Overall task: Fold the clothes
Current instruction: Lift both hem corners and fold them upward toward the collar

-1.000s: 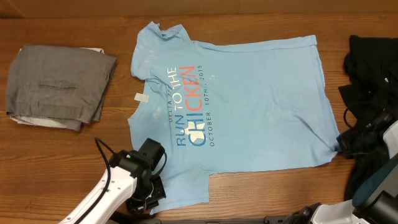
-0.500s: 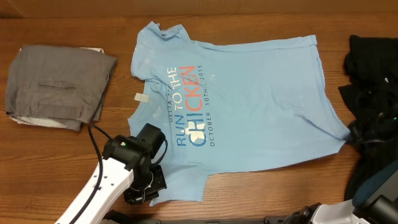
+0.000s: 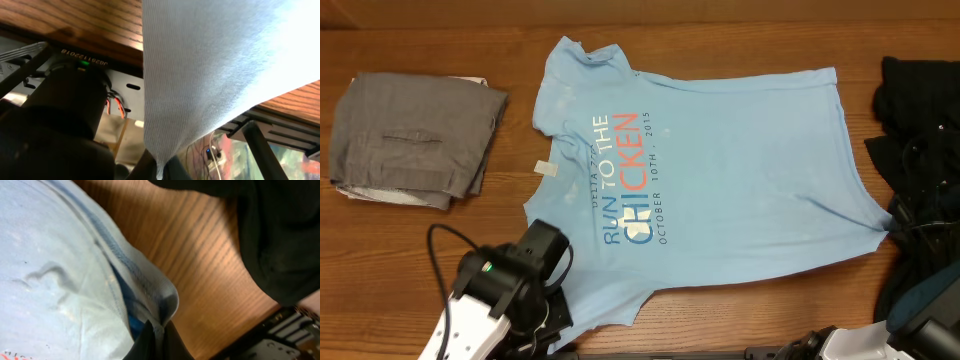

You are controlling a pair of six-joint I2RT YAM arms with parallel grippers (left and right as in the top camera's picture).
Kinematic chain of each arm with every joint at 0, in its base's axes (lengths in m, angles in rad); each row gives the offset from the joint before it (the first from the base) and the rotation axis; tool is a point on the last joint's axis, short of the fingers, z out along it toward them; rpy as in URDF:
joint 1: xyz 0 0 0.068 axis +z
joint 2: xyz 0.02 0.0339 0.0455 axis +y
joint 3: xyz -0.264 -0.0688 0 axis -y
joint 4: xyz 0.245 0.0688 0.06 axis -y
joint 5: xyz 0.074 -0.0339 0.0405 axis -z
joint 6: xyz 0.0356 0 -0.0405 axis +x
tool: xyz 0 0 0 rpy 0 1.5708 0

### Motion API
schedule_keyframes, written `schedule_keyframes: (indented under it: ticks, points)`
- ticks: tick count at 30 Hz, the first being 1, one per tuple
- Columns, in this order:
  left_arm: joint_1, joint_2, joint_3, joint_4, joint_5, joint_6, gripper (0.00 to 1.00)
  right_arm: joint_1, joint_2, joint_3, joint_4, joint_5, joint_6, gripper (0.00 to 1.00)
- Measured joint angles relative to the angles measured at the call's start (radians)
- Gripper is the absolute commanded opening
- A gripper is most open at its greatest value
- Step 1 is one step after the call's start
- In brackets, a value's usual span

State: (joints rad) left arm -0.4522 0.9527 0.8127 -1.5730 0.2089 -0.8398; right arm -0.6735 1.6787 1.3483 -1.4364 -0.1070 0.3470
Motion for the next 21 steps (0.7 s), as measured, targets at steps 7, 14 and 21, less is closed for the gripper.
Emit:
schedule_keyframes:
  ticks: [7,14,21]
  points:
    - [0.000,-0.059,0.000,-0.017,0.000,-0.020,0.04,0.000,0.000,0.000,-0.024,0.007,0.000,0.04]
    - [0.008,0.018,0.076,0.034,-0.069,-0.016,0.04,0.001,0.000,0.000,-0.011,-0.027,-0.004,0.04]
    - [0.125,0.248,0.241,0.102,-0.108,0.113,0.04,0.066,0.000,0.000,0.081,-0.055,-0.004,0.04]
